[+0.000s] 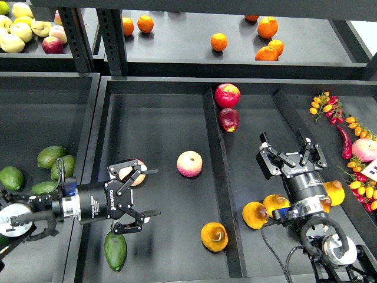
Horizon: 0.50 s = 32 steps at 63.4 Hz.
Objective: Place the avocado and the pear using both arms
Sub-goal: 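Move the left gripper down toward the dark green avocado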
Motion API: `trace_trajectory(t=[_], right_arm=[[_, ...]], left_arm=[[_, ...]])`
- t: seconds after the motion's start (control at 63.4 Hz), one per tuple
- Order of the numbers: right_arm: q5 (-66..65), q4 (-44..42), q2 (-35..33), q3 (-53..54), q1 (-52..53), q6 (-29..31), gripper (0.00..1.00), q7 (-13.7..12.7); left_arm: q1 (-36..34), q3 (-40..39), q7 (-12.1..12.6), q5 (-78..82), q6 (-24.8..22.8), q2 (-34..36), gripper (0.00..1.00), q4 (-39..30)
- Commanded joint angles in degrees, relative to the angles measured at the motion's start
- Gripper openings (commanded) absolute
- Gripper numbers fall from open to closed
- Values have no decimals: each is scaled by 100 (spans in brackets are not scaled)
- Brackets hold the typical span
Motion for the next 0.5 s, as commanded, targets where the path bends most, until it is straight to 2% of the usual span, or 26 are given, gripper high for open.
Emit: trace_trajectory(t=[0.0,0.252,0.441,0.473,0.489], right_arm=[[0,10,0,24,0,-4,100,1],[0,46,0,32,0,-4,100,1],[0,46,0,15,9,-4,100,1],[0,46,0,15,9,-4,100,1],[9,46,0,15,9,-4,100,1]], left_arm=[[-424,446,-1,24,0,163,99,42],[-1619,1817,-1,77,0,665,99,51],[-3025,3716,-1,68,0,788,99,182],[-3341,4084,-1,68,0,770,99,217],[-3717,4521,-1,68,0,718,99,252]])
